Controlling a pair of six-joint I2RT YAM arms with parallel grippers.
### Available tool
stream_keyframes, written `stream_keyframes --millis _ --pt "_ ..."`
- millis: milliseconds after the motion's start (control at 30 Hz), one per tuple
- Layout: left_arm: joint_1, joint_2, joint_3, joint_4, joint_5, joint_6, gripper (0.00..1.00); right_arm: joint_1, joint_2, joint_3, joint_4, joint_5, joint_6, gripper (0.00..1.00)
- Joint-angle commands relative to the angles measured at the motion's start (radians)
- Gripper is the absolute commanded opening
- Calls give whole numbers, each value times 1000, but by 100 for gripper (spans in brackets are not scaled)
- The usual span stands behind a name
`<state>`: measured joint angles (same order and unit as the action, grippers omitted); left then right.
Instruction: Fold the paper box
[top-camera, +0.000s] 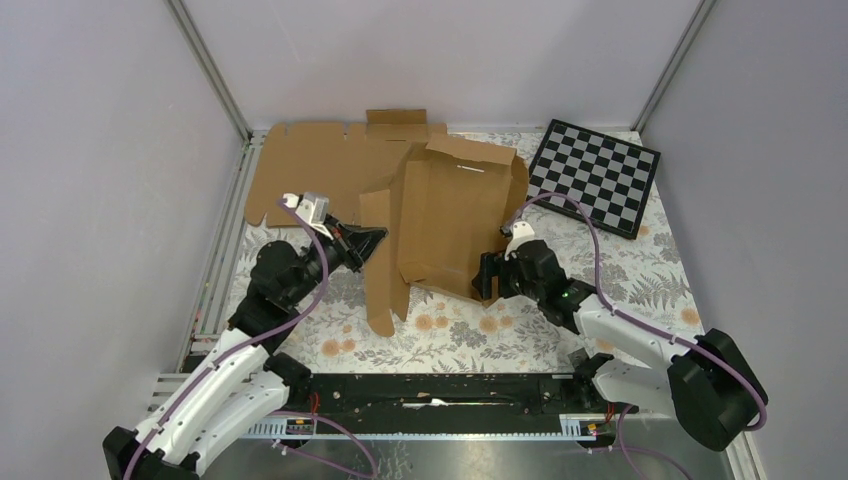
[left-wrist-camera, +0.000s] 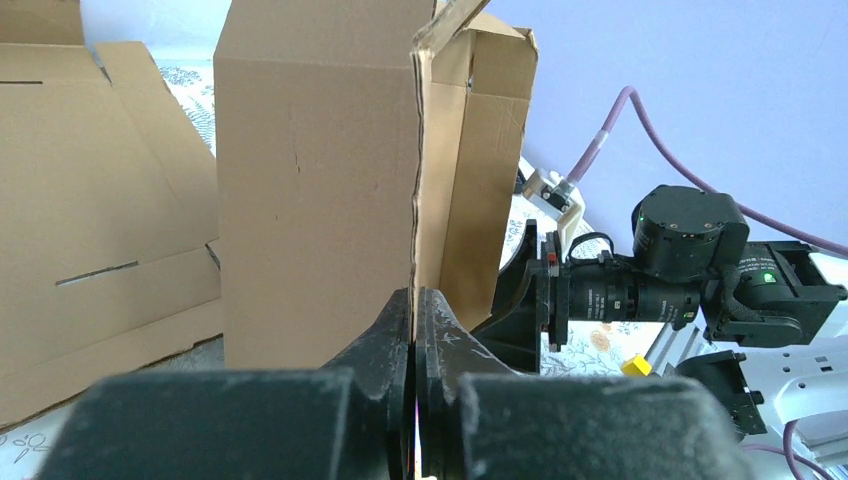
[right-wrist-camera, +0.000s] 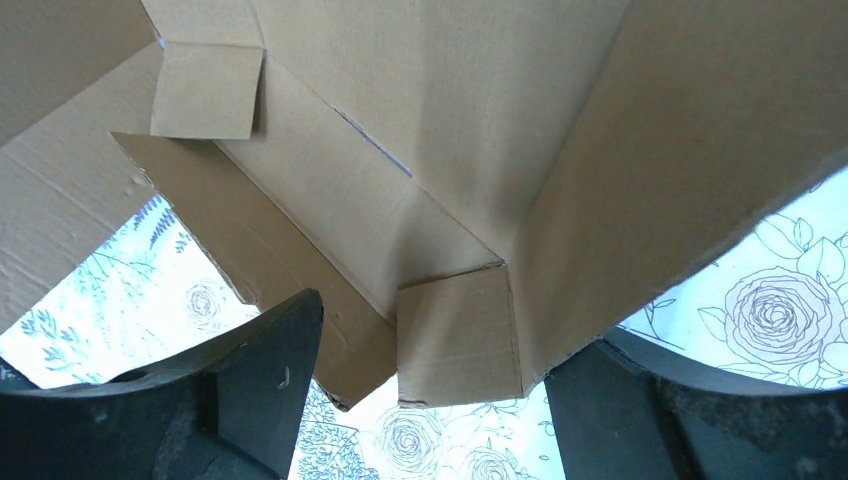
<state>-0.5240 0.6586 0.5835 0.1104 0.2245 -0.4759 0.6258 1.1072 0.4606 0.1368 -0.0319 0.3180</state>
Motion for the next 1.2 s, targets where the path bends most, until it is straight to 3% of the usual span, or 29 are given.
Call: stream_keyframes --millis 0,433,767,1167 --pt "-8 26 11 42 -1 -10 0 38 16 13 -32 27 -38 83" --pt "-8 96 120 -43 47 24 0 211 108 77 -72 151 -113 87" --pt "-8 78 141 -109 72 76 0 219 36 53 -40 185 -103 92" --pt "-8 23 47 -47 182 27 0 219 82 108 -57 284 81 79"
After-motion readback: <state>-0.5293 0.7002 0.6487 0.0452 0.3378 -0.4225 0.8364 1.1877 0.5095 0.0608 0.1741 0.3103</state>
